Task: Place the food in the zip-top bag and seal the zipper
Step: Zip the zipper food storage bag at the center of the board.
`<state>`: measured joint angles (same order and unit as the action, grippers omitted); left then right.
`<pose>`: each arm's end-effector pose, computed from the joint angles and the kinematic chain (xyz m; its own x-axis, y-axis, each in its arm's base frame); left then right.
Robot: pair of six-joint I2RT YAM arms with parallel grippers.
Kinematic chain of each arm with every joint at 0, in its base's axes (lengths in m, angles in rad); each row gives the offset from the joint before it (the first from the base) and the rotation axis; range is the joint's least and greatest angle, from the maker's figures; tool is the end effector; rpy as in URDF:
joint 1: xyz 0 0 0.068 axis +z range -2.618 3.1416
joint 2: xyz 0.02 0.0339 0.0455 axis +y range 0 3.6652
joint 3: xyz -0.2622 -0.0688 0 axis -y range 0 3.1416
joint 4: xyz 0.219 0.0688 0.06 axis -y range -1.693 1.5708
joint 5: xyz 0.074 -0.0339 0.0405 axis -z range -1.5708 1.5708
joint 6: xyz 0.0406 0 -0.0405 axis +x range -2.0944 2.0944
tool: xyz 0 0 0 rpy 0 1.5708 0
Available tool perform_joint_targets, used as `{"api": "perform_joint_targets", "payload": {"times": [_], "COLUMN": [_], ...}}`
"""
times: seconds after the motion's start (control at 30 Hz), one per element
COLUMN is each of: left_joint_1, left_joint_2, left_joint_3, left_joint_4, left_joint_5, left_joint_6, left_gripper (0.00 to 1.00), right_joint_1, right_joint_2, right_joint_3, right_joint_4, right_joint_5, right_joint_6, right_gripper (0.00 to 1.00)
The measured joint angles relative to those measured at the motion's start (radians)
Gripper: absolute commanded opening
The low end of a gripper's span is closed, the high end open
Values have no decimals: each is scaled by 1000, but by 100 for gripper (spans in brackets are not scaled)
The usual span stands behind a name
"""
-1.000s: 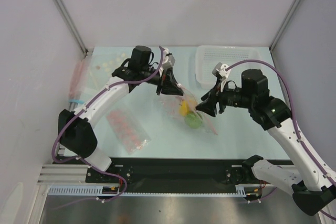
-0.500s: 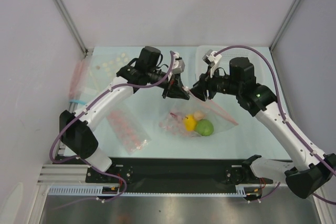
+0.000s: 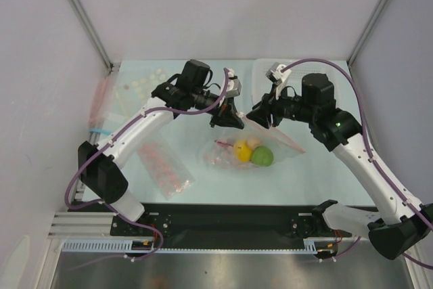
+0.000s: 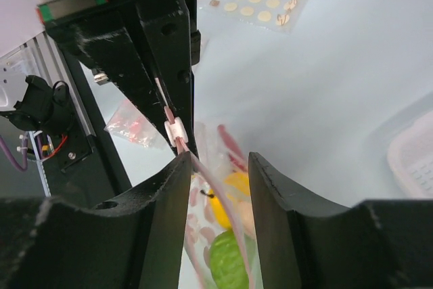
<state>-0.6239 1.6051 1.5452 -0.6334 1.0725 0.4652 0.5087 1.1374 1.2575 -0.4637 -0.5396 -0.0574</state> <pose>0.2413 -0.2177 0.3626 -0.0923 0.3306 -0.9392 0.9723 -0.1736 -0.1567 0.1842 0.1266 0.4006 -0.2455 -0.1933 -0.9499 -0.8558 0.5034 0.1188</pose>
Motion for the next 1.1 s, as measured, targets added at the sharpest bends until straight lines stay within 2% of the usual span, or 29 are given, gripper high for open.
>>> {"api": "perform_joint_targets", "payload": {"times": [0.13,0.27,0.6,1.1], "left_joint_1": [-9,-14,-24,-31], "left_joint_2": [17,37,42,42], "left_joint_3": [18,36,48,64], "left_joint_4": [-39,-75,-114,-146], "left_joint_5": [-8,-24,-40,-50], "left_joint_6": [17,35,61,86], "left_gripper": [0,0,0,0], "right_joint_1": [-34,-39,-30,-2], "right_joint_2": [-40,-63,-10,31], "right_joint_3": [0,1,11,13], "right_joint_4": [1,9,27,6], "right_joint_5": [-46,-101,-194,-243], "right_joint_6": [-23,-35,-62,-127], "right_gripper": [48,47,49,40]}}
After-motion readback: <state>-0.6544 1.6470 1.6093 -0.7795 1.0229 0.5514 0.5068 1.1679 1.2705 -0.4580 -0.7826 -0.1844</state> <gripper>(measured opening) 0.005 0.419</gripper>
